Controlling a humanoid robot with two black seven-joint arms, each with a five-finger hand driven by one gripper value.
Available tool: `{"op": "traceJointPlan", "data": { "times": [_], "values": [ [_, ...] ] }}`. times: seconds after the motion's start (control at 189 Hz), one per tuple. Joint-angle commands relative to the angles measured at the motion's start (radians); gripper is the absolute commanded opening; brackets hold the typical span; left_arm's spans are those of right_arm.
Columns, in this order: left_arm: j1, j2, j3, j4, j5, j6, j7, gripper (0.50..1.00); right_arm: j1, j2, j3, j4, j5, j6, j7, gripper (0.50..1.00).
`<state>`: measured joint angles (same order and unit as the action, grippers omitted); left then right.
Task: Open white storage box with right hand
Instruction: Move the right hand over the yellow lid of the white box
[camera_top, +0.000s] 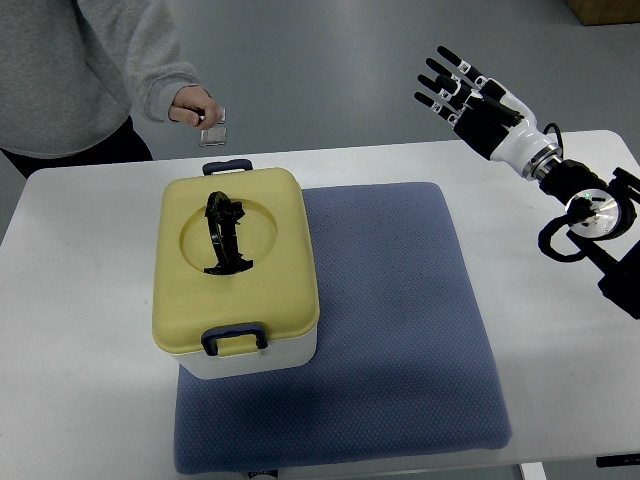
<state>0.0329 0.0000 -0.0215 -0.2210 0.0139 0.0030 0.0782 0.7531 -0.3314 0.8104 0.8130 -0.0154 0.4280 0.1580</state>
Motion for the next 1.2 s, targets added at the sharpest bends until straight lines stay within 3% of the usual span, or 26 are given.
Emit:
{"op": "traceJointPlan", "data": {
  "times": [0.0, 0.333, 0.697, 0.787, 0.962, 1.194],
  "values": [
    [0.001, 0.0, 0.0, 0.0, 0.0, 0.0, 0.0, 1.0, 0.0, 0.002, 0.001, -0.001, 0.0, -0.002, 0.0, 0.928],
    [-0.001, 0.0, 0.0, 0.0, 0.0, -0.005, 0.0, 1.0, 0.025, -0.001, -0.036, 0.002, -0.052, 0.008, -0.018, 0.928],
    [-0.001, 0.0, 0.002, -0.006, 0.001, -0.009, 0.0, 1.0, 0.387, -0.077, -0.321, 0.017, -0.739, 0.133, -0.057, 0.93],
    [-0.001, 0.0, 0.002, -0.029, 0.0, -0.008, 0.0, 1.0, 0.5, -0.087, -0.372, 0.063, -0.919, 0.182, -0.057, 0.93],
    [-0.001, 0.0, 0.0, -0.049, 0.0, -0.008, 0.0, 1.0, 0.649, -0.074, -0.436, 0.178, -1.055, 0.183, -0.052, 0.928],
    [-0.001, 0.0, 0.0, -0.051, 0.0, -0.008, 0.0, 1.0, 0.681, -0.009, -0.448, 0.278, -1.081, 0.183, -0.041, 0.93]
  ]
}}
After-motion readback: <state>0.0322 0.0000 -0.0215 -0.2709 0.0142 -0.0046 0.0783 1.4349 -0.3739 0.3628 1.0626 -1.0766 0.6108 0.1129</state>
